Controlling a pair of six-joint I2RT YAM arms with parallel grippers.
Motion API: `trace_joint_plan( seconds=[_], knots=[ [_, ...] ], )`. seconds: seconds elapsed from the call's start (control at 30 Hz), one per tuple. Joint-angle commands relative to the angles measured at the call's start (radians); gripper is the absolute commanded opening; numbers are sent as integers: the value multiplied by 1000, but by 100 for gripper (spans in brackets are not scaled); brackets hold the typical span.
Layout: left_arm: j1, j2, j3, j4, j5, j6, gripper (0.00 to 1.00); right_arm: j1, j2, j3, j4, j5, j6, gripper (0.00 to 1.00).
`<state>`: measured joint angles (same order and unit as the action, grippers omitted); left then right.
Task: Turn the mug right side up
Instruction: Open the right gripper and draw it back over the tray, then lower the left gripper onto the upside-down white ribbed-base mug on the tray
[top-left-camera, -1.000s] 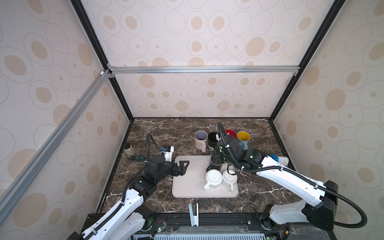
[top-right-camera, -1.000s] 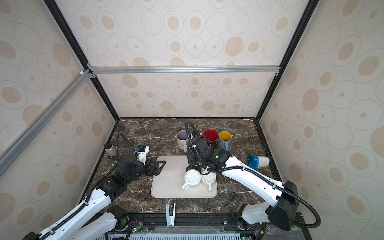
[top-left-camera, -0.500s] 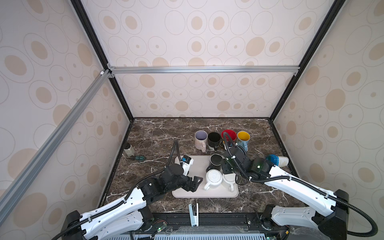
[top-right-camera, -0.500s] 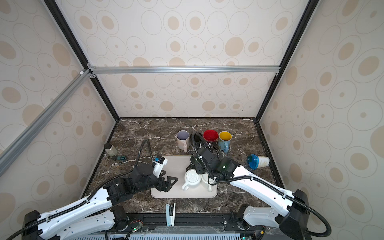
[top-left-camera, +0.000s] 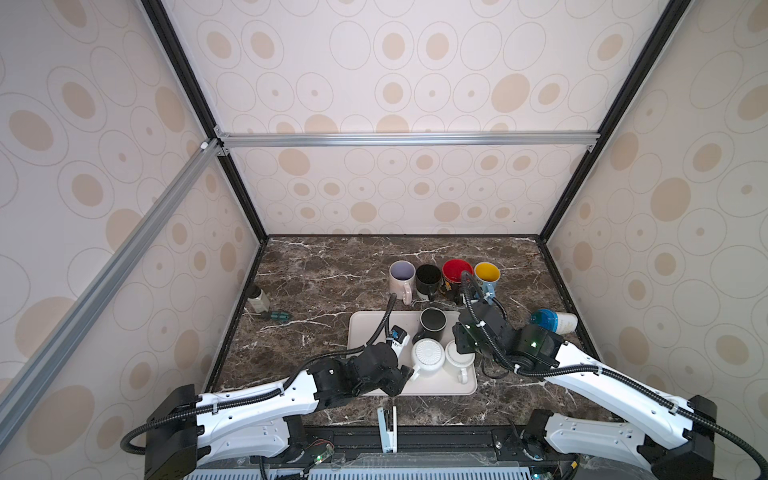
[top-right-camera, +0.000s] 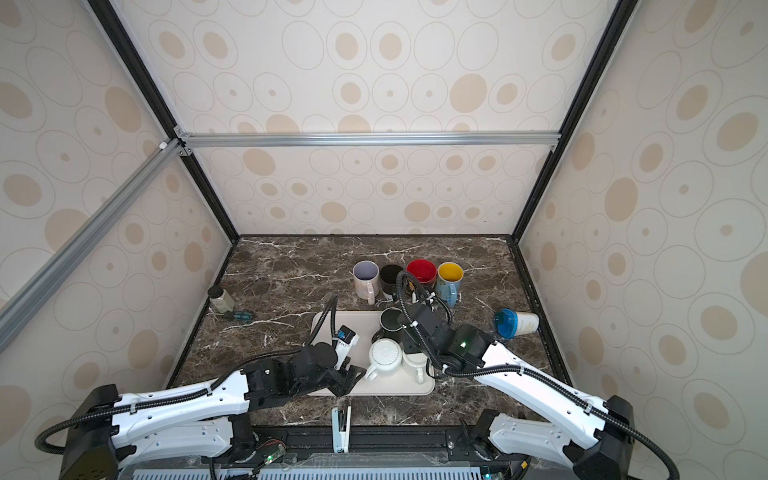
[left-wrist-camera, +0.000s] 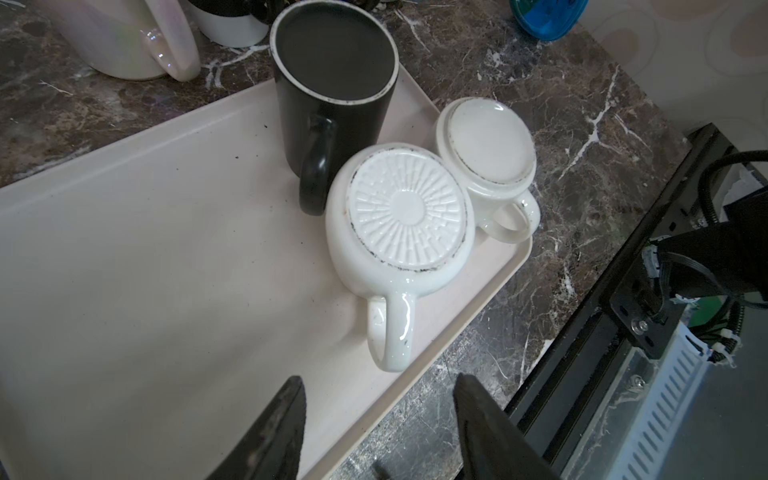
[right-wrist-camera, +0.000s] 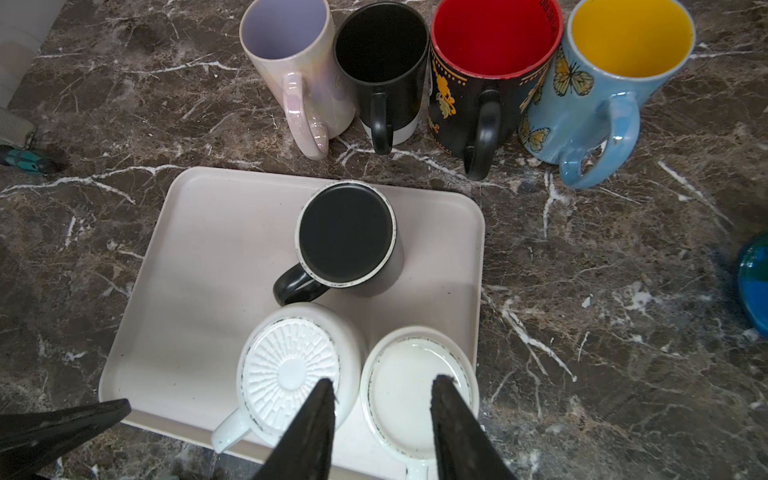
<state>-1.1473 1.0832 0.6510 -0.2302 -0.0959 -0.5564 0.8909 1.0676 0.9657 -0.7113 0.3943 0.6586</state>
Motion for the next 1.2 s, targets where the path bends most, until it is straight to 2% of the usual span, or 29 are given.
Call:
trace_joint_plan(
  seconds=[0.0, 0.13, 0.43, 0.8, 0.93, 1.17],
  knots=[
    [-20, 36, 66, 26, -24, -3, 58, 3, 13, -10, -10, 23, 18, 40],
    [-27, 71, 79, 17, -28, 0, 60, 3, 19, -19, -10, 36, 20, 40],
    [-35, 169, 102, 9, -24, 22, 53, 1, 32, -28, -18, 56, 29, 40],
    [-42, 256, 109, 39, -19, 49, 53, -1, 25, -49, -8, 86, 46, 40],
    [-42, 293, 118, 57, -15, 60, 45, 0, 21, -55, -10, 88, 49, 40],
    [-42, 360, 159, 48, -30, 85, 40, 0, -7, -75, -10, 100, 56, 39]
  ],
)
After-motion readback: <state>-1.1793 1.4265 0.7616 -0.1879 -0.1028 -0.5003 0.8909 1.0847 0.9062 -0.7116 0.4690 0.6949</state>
